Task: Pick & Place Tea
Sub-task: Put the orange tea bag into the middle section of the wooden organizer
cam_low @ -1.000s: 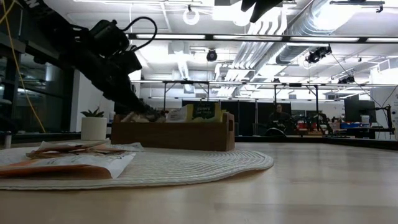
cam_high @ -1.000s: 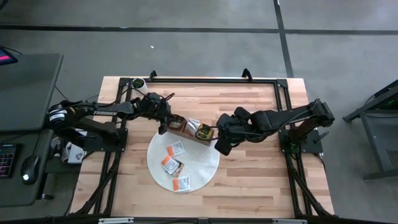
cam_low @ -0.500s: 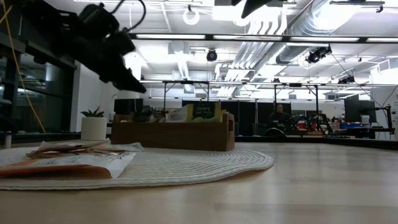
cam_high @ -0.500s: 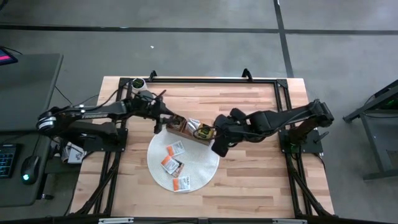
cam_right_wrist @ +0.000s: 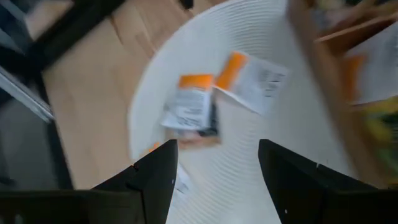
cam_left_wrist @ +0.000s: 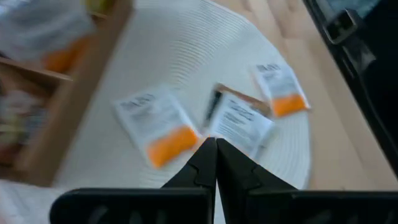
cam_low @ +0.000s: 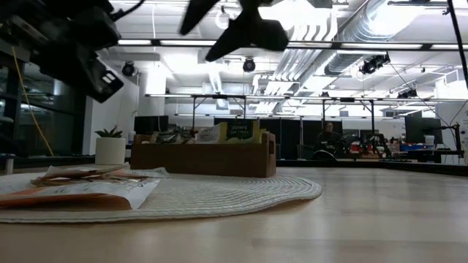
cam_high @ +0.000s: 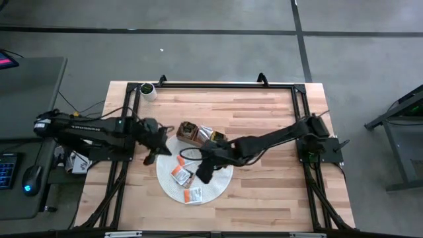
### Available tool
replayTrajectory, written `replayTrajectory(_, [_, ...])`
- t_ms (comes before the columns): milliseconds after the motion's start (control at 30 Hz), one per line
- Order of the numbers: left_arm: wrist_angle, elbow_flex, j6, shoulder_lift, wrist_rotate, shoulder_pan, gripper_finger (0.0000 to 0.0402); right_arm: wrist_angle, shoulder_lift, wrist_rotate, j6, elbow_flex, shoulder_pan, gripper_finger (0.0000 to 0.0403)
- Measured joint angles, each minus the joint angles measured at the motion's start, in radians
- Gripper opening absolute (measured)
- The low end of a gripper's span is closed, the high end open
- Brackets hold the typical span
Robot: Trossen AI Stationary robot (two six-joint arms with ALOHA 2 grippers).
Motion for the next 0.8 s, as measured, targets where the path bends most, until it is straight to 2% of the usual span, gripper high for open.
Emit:
replayTrajectory(233, [0.015,0.000,-0.088,0.077,-0.088,-0.211,0.0001,0.219,0.114,-0.049,0.204,0.000,0.000,0.0220])
replayTrajectory(400, [0.109,0.000,-0.113,0.174,-0.122,-0.311,0.0000,0.307,0.182,-0.070,0.320,0.000,0.000,0.0220])
replayTrajectory(533, [0.164,0.000,-0.137,0.274,-0.193,-0.352,0.0000,0.321,0.216,-0.070,0.390,0.000,0.001,0.0220])
replayTrajectory(800, [0.286,0.001,-0.139,0.479,-0.213,-0.361,0.0000,0.324,0.224,-0.044,0.458,0.000,0.003,0.0220])
